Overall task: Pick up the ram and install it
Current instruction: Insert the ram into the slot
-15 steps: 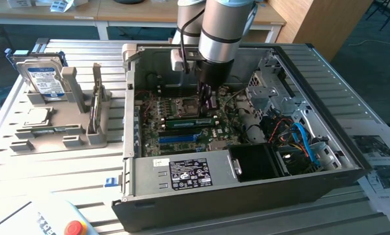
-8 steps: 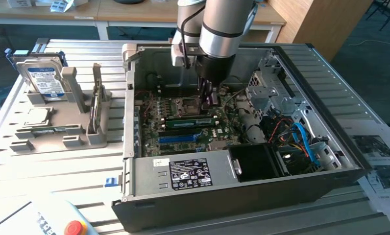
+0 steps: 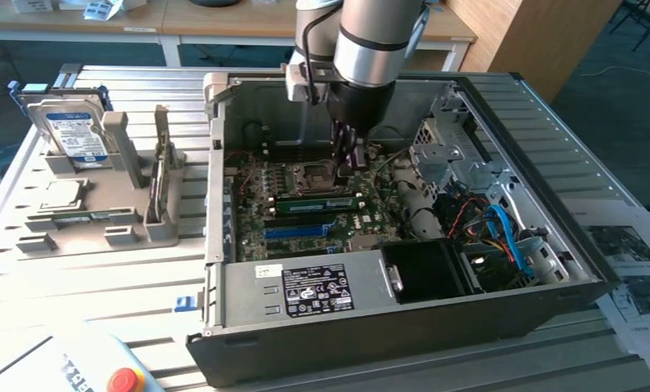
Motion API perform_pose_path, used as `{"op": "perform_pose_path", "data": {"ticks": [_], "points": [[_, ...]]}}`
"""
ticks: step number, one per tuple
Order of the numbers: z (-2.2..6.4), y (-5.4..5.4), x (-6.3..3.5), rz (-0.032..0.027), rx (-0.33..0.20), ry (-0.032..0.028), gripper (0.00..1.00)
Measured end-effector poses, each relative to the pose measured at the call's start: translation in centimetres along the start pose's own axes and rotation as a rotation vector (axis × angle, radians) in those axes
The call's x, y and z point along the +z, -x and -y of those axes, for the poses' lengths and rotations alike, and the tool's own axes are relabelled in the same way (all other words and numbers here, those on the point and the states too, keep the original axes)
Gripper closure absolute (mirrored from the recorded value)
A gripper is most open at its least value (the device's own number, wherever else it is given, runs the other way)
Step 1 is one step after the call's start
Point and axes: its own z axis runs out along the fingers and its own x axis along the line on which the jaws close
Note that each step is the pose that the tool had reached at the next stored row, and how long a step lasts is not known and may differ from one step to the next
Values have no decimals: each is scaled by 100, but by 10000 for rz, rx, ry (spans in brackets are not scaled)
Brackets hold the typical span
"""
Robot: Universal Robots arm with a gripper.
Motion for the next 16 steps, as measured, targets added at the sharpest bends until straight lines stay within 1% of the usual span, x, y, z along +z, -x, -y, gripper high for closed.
{"op": "perform_pose_path", "data": {"ticks": [16], "points": [[-6,-3,-225,0,1,0,81]]}}
